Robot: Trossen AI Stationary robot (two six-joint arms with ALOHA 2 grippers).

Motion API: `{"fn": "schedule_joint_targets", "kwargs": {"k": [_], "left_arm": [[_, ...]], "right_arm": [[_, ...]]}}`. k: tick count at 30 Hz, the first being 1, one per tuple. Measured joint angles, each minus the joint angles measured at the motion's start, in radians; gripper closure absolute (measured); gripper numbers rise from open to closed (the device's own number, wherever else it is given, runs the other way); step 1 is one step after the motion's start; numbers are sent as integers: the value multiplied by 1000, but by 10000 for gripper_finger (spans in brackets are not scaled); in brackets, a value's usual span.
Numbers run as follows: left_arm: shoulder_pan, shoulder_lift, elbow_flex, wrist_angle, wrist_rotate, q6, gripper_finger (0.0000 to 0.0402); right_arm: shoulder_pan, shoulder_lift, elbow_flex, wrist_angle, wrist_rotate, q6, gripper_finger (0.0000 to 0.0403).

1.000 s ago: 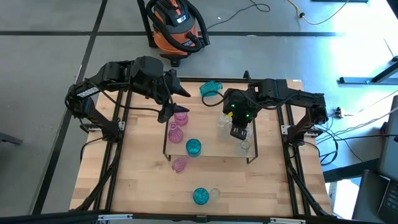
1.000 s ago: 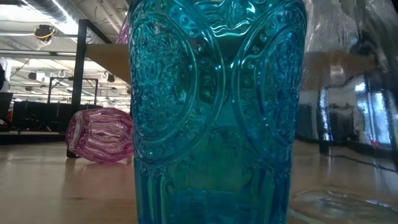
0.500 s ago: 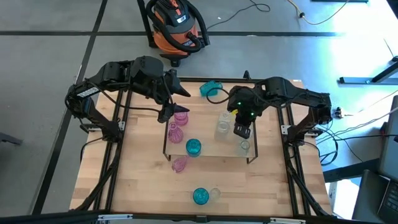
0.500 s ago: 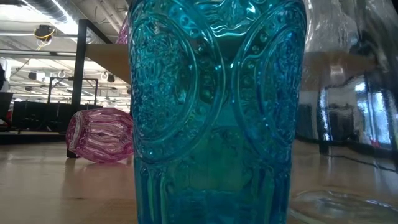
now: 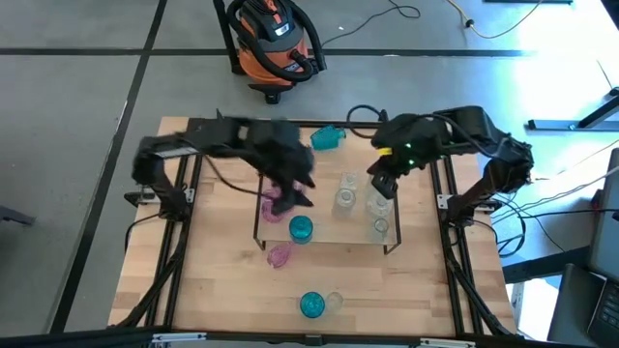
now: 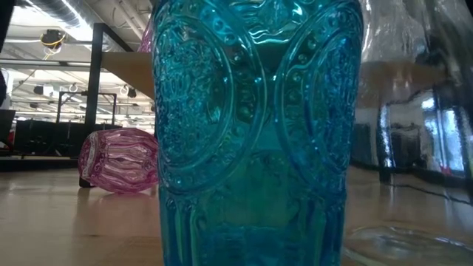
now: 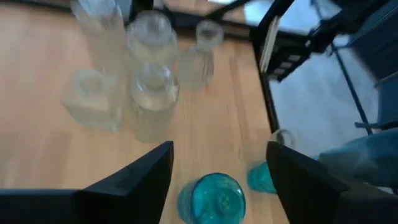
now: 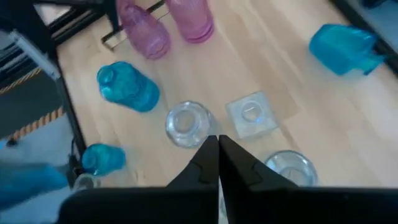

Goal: Sort vases onto shelf
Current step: Put the transparent vase on the shelf aligned with the other transparent vase

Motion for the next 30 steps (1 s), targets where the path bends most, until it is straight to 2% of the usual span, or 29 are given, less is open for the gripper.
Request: {"fn": "schedule_joint_targets", "kwargs": {"k": [4, 10, 16, 30], "left_arm": [[4, 87, -1, 0, -1, -66, 196], [35, 145, -2, 40, 10, -102, 304], [52, 214, -1, 45, 147, -139, 390], [74, 257, -1, 104, 102, -98, 400]], "right_arm": [[56, -37, -25, -4, 74, 71, 403], [137, -97, -49, -3, 164, 161, 403], [201, -135, -50, -3, 250, 231, 403], [241, -146, -50, -3, 282, 282, 403]]}}
